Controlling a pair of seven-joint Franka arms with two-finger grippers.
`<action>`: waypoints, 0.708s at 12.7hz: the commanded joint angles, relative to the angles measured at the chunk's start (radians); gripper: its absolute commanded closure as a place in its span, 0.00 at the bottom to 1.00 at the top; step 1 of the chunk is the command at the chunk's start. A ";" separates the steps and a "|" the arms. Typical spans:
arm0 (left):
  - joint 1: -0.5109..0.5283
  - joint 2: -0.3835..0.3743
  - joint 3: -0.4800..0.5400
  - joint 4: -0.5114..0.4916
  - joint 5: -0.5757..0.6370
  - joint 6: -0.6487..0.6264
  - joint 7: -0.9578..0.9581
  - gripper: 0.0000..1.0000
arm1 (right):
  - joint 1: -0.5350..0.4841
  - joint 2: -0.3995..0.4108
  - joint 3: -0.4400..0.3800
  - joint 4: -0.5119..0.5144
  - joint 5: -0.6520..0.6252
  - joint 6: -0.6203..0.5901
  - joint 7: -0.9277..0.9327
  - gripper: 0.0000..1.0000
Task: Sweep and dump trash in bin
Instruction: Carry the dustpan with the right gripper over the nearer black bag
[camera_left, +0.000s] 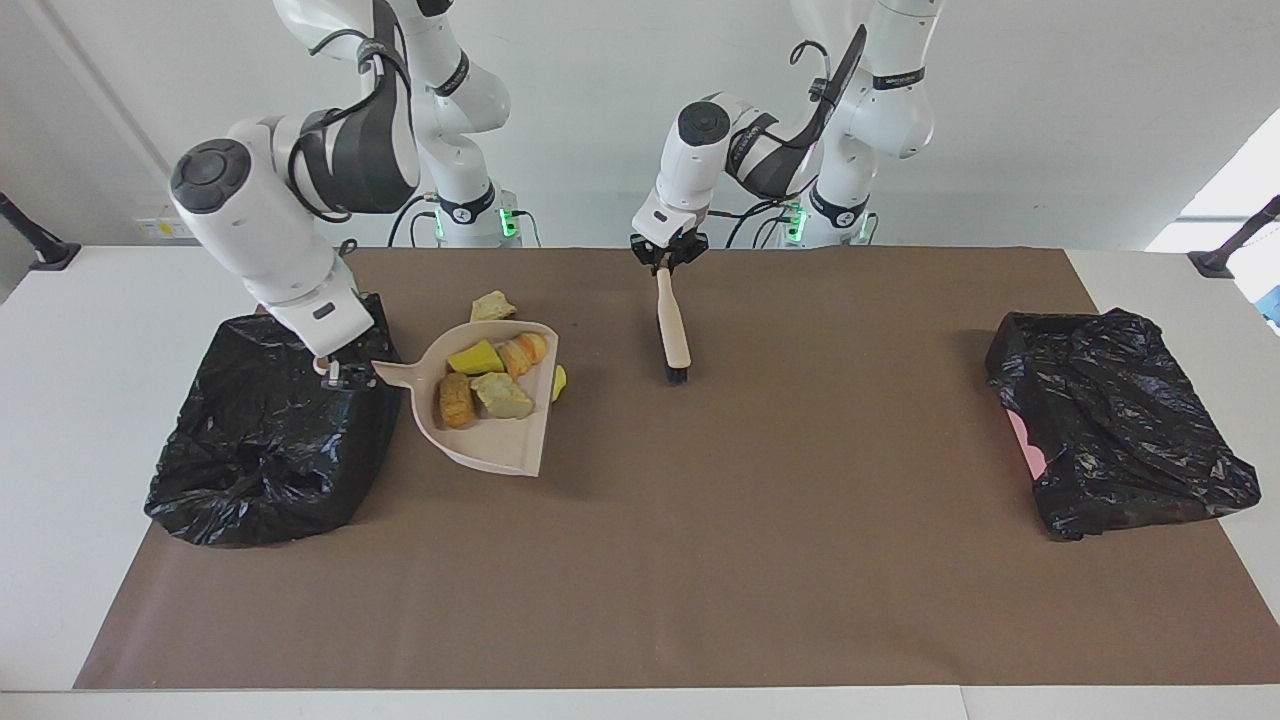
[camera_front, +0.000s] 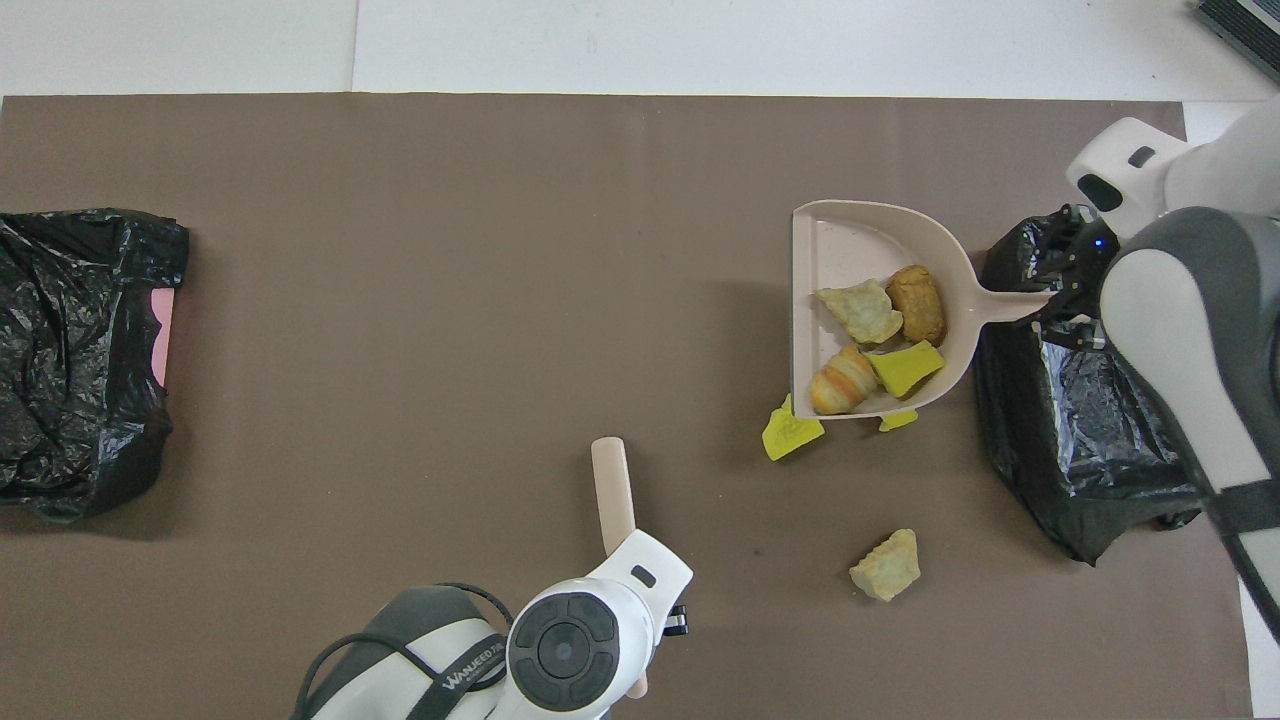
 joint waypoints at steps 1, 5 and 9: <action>-0.058 -0.007 0.014 -0.035 0.015 0.062 -0.075 1.00 | -0.086 -0.006 0.007 0.030 -0.010 -0.039 -0.122 1.00; -0.073 0.019 0.014 -0.043 0.015 0.088 -0.086 1.00 | -0.239 -0.005 0.005 0.042 -0.094 -0.032 -0.265 1.00; -0.061 0.054 0.016 -0.031 0.016 0.092 -0.026 0.98 | -0.314 -0.018 0.005 0.021 -0.359 0.100 -0.345 1.00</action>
